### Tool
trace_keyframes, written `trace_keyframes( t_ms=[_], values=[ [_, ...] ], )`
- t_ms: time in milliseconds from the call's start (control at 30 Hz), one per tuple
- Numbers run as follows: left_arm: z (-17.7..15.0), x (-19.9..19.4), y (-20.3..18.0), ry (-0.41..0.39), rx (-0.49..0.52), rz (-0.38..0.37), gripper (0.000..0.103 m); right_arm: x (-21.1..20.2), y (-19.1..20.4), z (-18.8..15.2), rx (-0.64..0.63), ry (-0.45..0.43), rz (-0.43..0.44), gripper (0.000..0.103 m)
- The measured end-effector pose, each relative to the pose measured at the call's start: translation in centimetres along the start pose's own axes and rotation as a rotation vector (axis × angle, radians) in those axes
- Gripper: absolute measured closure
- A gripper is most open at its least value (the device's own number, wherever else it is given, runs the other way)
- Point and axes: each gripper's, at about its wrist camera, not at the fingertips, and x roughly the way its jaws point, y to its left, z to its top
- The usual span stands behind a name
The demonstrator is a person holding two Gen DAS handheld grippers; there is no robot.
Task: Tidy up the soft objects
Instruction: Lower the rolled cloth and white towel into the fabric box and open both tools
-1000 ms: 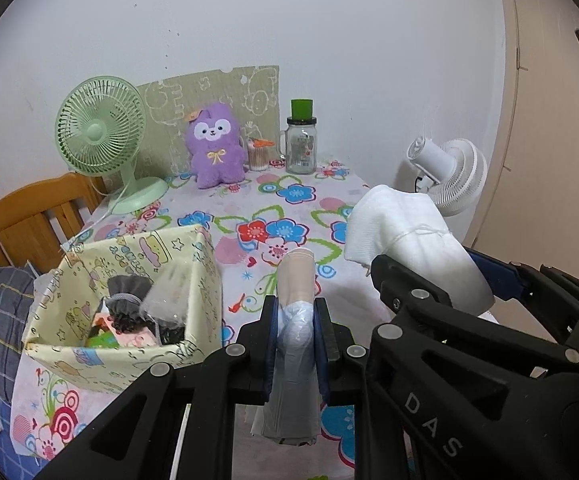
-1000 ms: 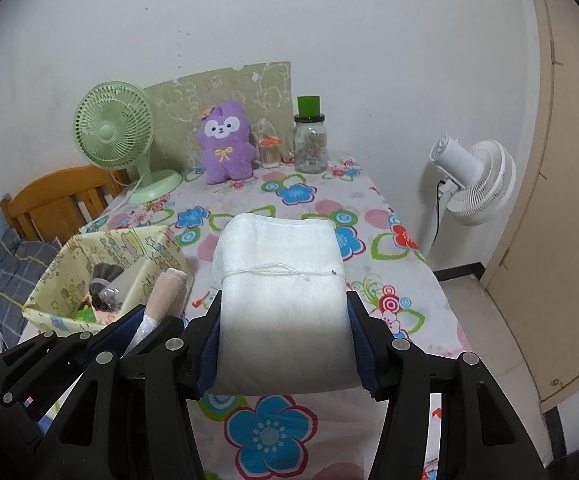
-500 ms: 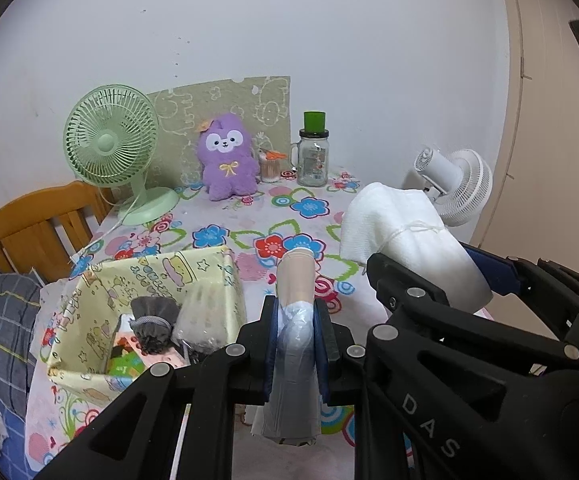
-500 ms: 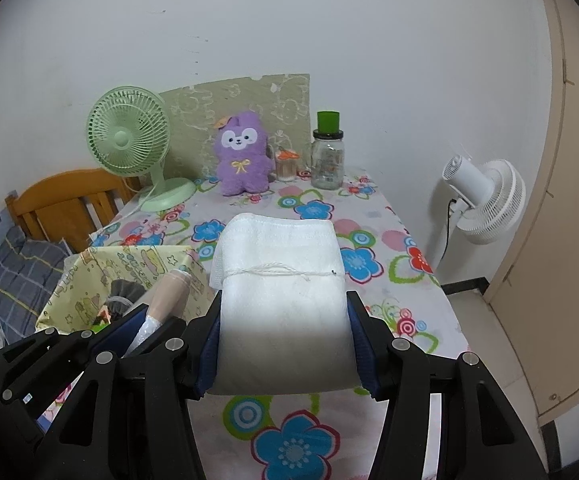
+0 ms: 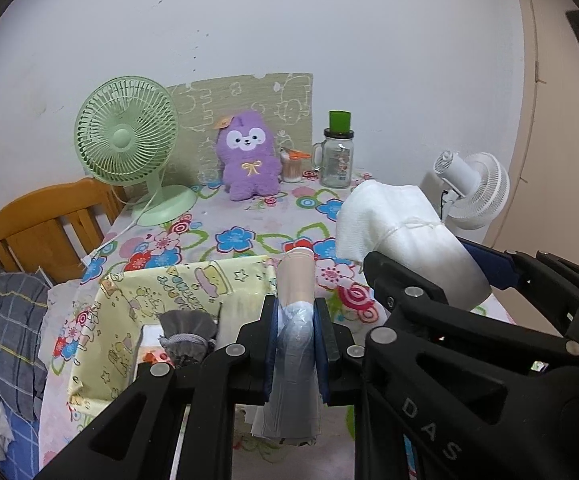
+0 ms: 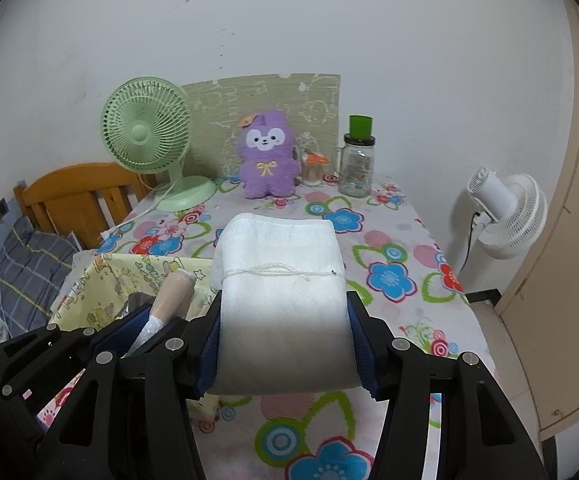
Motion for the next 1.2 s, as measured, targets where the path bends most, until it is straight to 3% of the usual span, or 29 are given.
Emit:
trace_keyframes(
  t_ms=[1067,1100,1133,1200],
  values=[
    [-0.1,6.0,9.0,0.09,-0.051,0.067,0.086,6.4,7.4,1.5,-0.097,0.082,0.057,0.044],
    [-0.1,6.2,9.2,0.093,-0.054,0.071,0.081,6.7,7.6,1.6,-0.099,0.085,0.059,0.044],
    [-0.2,6.4,9.5,0.095,-0.058,0.077,0.068,6.9,7.8,1.6,-0.102,0.087,0.061,0.044],
    [-0.3,6.7,10.0,0.099,-0.056,0.1,0.059,7.3,8.1,1.5,-0.108,0.092,0.07,0.044]
  ],
)
